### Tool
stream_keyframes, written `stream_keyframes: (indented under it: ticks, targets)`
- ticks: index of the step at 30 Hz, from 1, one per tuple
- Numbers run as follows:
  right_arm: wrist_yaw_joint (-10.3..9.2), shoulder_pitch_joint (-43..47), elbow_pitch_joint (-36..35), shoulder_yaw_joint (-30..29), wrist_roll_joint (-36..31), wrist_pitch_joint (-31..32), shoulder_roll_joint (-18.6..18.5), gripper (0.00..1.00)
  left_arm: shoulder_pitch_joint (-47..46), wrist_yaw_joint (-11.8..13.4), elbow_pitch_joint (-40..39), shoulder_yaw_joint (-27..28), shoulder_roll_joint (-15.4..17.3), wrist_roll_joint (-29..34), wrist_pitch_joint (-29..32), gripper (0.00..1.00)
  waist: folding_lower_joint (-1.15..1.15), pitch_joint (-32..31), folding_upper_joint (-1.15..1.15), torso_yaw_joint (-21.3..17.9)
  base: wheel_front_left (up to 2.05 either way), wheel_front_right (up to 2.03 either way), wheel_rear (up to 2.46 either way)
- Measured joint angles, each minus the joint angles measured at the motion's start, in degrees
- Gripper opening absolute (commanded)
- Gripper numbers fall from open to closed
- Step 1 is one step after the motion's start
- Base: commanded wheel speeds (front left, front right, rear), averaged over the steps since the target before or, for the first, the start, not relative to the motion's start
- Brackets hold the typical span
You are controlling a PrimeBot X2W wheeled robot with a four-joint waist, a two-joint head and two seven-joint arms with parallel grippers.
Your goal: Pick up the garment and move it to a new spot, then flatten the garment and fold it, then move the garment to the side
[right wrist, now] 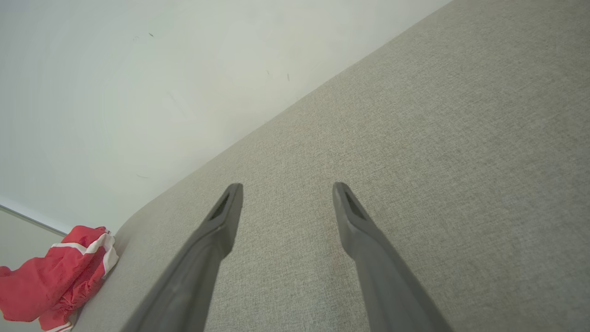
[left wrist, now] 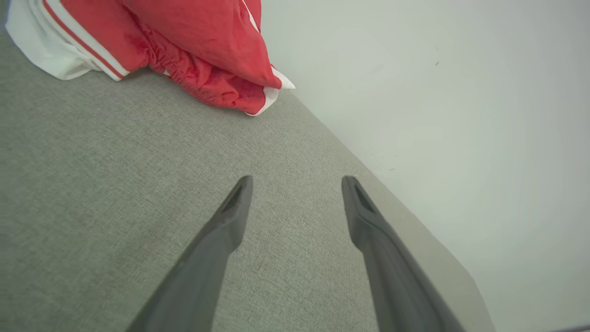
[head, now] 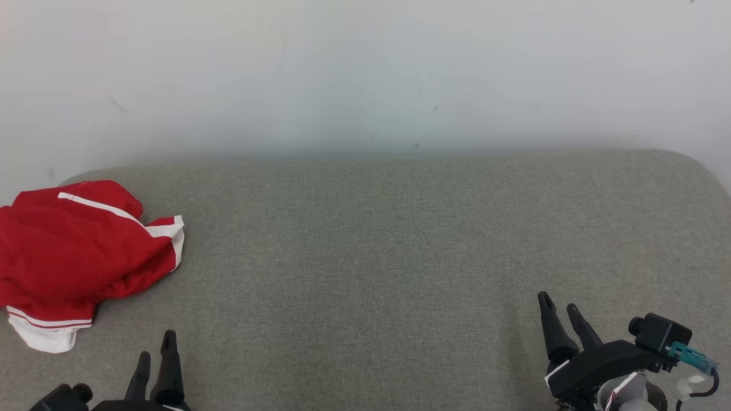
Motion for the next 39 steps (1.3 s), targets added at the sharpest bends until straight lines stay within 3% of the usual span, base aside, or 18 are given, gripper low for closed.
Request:
stream_keyframes:
  ticks: [25, 39]
  targets:
    - [-3.76, -1.09, 1.0, 7.89, -21.32, -2.82, -3.88, 1.0, -0.06, 3.49, -0.03, -5.95, 3.89, 20.03, -2.55, 1.0, 0.0, -0.72, 0.0, 1.2, 0.0, 0.0, 0.0]
    - [-5.24, -1.01, -0.3, 4.63, -29.05, -4.37, -4.23, 1.0, -0.03, 5.03, -1.99, -6.86, 4.41, 26.81, -3.8, 1.0, 0.0, -1.06, 0.0, 1.09, 0.0, 0.0, 0.0]
